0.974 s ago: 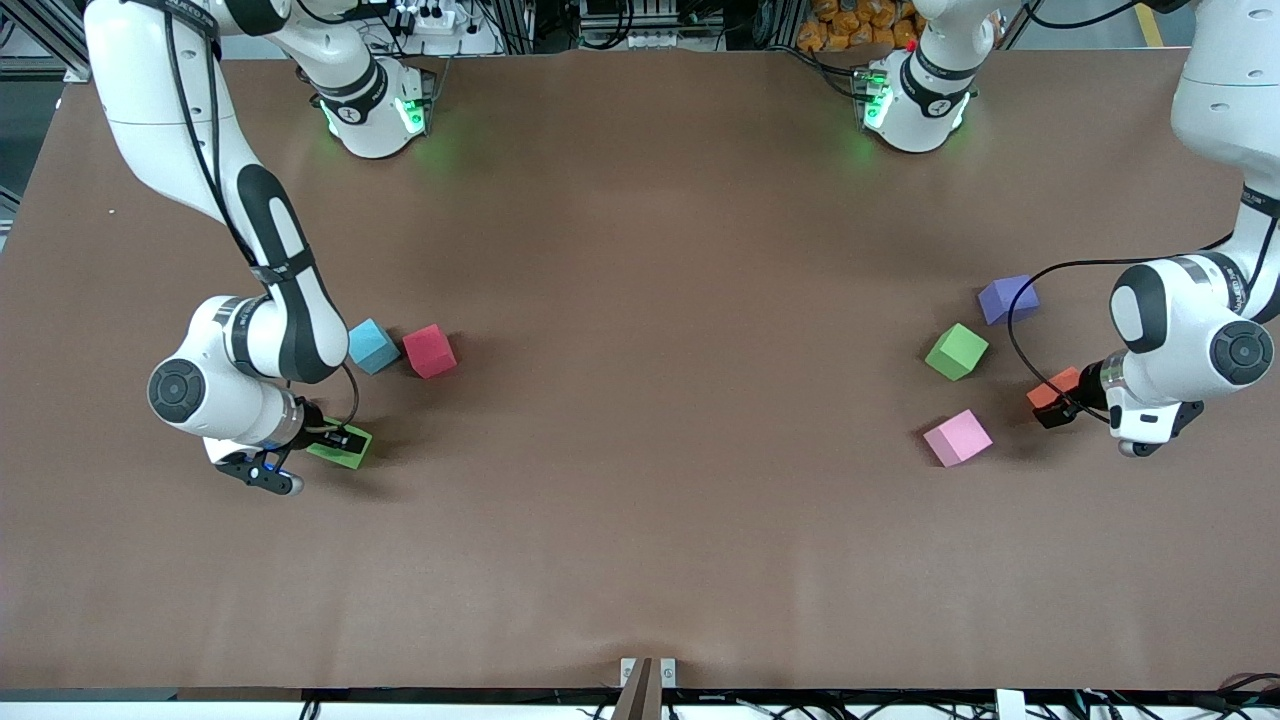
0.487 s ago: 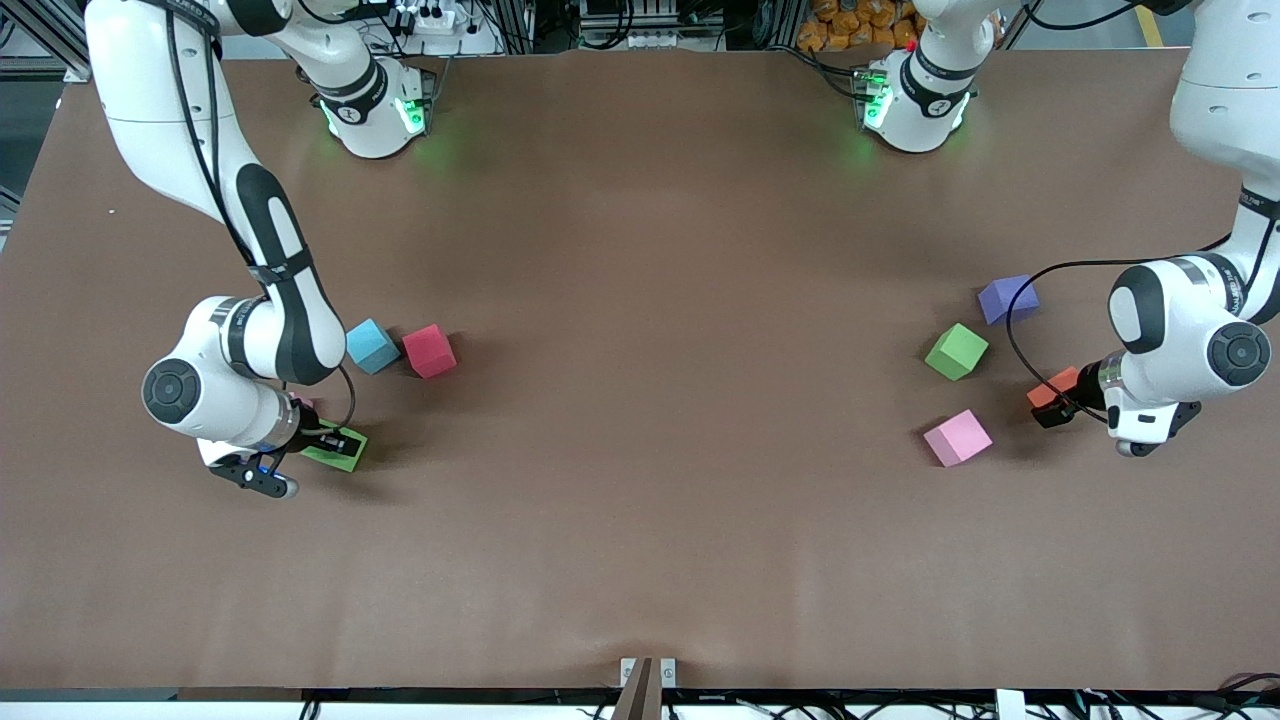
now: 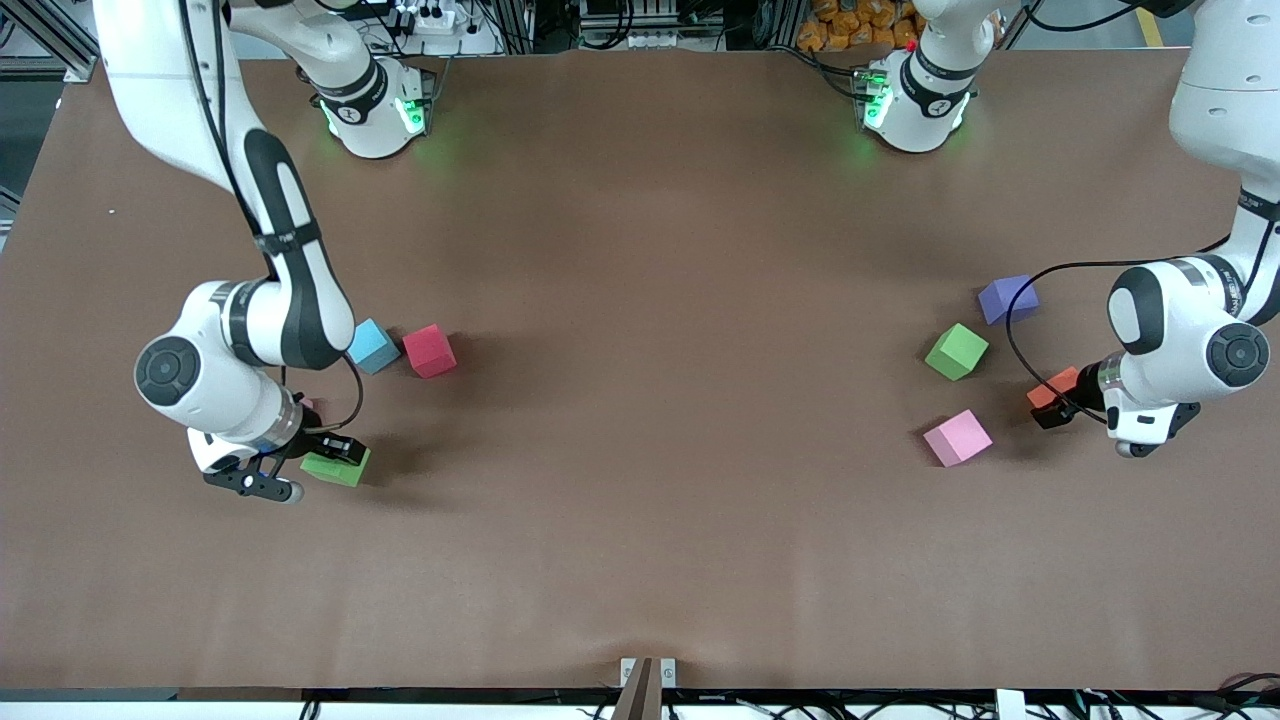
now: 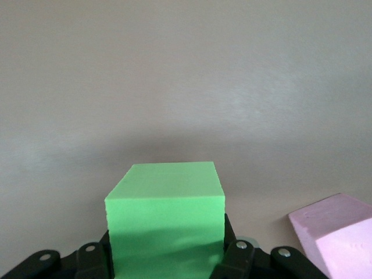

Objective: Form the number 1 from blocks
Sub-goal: 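Lift both held cubes and carry them toward the table center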

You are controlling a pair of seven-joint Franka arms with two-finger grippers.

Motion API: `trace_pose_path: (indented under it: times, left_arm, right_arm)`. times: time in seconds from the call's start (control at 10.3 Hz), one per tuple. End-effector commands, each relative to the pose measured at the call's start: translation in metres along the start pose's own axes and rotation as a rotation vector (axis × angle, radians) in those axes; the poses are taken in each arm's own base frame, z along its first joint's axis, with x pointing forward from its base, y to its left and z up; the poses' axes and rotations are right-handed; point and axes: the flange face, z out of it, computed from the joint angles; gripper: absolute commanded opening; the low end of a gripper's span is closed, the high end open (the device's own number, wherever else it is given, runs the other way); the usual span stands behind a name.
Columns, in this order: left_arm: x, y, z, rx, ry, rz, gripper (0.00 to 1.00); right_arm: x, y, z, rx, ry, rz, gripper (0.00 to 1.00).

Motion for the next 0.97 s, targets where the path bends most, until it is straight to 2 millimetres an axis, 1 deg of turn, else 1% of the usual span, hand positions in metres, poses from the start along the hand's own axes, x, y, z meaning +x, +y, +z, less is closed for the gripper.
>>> trace_pose_path:
  times: [0.0,0.1,0.19,0.29,0.39,0.49,0.58,0.78,0.88]
  left_arm:
    - [0.005,0.0,0.0,0.011,0.021,0.019,1.0]
    - [0.004,0.002,-0.001,0.011,0.021,0.016,1.0]
    - [0.004,0.003,-0.001,0.012,0.022,0.016,1.0]
    - [0.004,0.002,0.0,0.012,0.02,0.016,1.0]
    - [0.003,0.002,0.0,0.012,0.02,0.019,1.0]
    - [0.002,0.003,0.001,0.013,0.019,0.02,1.0]
    - [0.002,0.003,0.001,0.013,0.019,0.02,1.0]
    - [0.002,0.005,0.0,0.013,0.019,0.023,1.0]
    - [0.002,0.004,0.0,0.012,0.02,0.026,1.0]
  right_arm:
    - [-0.016,-0.034,-0.036,0.023,0.015,-0.068,0.66]
    - [-0.025,-0.055,-0.043,0.033,0.021,-0.093,0.66]
    - [-0.033,-0.075,-0.046,0.037,0.024,-0.1,0.66]
    - [-0.044,-0.098,-0.048,0.04,0.024,-0.075,0.66]
    - [-0.054,-0.114,-0.053,0.044,0.024,-0.065,0.66]
    - [-0.062,-0.126,-0.056,0.043,0.021,-0.077,0.66]
    - [-0.071,-0.142,-0.058,0.041,0.023,-0.071,0.66]
    - [-0.094,-0.174,-0.058,0.038,0.021,-0.081,0.66]
    - [-0.111,-0.195,-0.056,0.037,0.016,-0.088,0.66]
